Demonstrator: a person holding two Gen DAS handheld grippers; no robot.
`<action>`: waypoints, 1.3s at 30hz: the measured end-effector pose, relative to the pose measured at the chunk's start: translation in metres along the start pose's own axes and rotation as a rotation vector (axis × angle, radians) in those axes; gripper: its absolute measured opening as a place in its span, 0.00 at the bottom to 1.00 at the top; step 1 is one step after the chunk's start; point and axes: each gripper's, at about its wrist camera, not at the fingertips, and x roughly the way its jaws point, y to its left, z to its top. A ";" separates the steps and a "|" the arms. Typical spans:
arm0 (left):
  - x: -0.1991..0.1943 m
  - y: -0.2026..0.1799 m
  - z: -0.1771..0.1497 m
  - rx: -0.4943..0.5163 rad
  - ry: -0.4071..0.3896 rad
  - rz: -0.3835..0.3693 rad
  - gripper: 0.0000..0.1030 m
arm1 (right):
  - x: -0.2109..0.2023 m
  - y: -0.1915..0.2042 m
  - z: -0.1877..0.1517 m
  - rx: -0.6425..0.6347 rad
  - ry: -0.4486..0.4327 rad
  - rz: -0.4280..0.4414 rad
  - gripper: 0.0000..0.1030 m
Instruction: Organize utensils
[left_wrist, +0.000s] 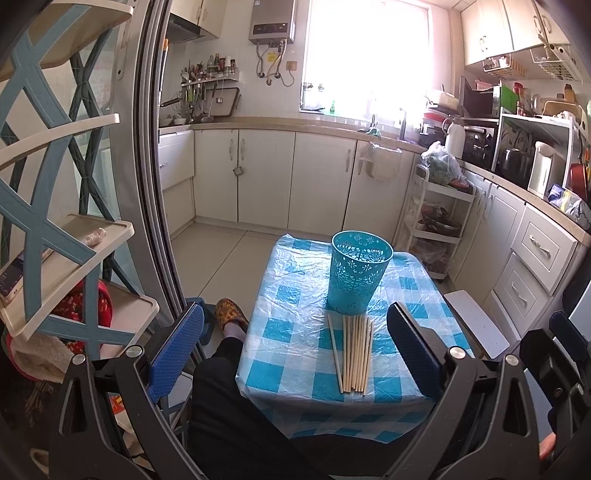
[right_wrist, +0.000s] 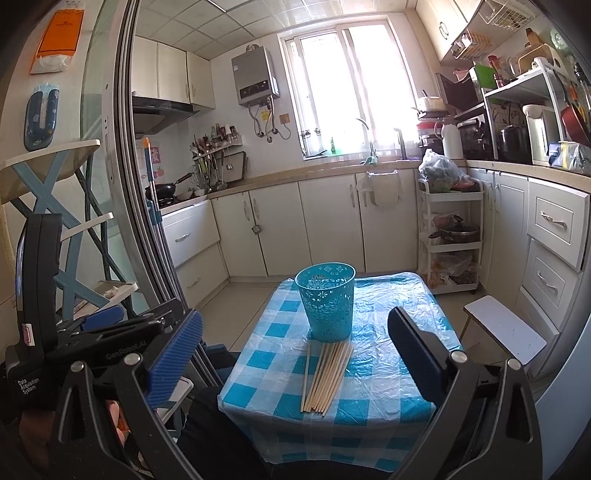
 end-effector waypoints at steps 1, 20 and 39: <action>0.003 0.000 0.000 0.003 0.004 0.003 0.93 | 0.002 -0.001 0.000 0.002 0.005 0.000 0.93; 0.142 -0.008 -0.009 0.009 0.215 0.032 0.93 | 0.179 -0.073 -0.036 0.186 0.291 0.012 0.79; 0.327 -0.044 -0.064 -0.017 0.545 -0.011 0.93 | 0.331 -0.104 -0.111 0.081 0.600 -0.132 0.27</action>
